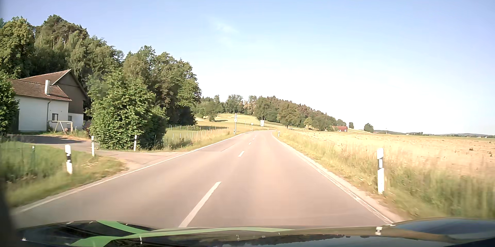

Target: Follow the waypoints while adhering to traffic rules and regulations

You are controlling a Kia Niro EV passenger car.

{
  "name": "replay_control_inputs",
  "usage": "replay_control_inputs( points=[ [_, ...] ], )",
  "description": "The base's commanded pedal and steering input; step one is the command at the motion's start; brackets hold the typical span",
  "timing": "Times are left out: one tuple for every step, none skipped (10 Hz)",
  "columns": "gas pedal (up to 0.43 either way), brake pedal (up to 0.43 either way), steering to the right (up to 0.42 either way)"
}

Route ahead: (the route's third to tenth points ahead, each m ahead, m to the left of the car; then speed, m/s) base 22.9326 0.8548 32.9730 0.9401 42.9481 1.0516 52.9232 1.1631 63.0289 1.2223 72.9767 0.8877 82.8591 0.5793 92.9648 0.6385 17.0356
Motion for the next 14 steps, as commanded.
replay_control_inputs(
  points=[
    [0.339,0.0,-0.001],
    [0.35,0.0,-0.001],
    [0.35,0.0,-0.001],
    [0.339,0.0,-0.001],
    [0.331,0.0,-0.001],
    [0.331,0.0,-0.001],
    [0.331,0.0,-0.002],
    [0.331,0.0,-0.001],
    [0.299,0.0,-0.001],
    [0.248,0.0,-0.003],
    [0.248,0.0,-0.006],
    [0.248,0.0,-0.007],
    [0.26,0.0,-0.007],
    [0.26,0.0,-0.004]
  ],
)
